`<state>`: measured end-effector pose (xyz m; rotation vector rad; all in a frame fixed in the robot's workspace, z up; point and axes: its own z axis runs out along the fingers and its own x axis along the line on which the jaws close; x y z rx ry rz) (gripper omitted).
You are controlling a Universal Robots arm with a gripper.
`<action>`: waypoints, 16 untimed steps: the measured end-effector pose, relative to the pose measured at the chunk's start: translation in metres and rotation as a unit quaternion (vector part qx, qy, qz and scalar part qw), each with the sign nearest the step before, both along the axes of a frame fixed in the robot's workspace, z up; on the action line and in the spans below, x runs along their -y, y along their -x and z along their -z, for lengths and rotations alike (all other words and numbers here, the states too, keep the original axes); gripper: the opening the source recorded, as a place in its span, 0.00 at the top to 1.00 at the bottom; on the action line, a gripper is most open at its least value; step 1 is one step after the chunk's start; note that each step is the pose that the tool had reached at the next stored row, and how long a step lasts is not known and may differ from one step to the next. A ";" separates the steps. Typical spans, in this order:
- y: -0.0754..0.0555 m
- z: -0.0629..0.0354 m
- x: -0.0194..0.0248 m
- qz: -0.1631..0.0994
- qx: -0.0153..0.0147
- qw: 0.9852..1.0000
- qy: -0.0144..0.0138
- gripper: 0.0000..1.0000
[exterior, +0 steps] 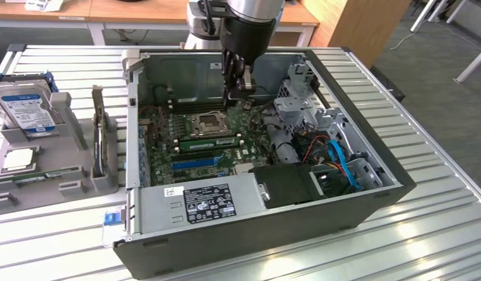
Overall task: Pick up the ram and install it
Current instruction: 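Press down the ram until it locks into place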
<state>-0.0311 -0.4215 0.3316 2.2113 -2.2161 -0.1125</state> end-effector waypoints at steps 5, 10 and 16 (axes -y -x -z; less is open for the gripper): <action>0.000 0.0000 0.0000 0.000 0.000 1.000 0.000 0.90; 0.000 0.0000 0.0000 0.000 0.000 1.000 0.000 0.90; 0.000 0.0000 0.0000 0.000 0.000 1.000 0.000 0.90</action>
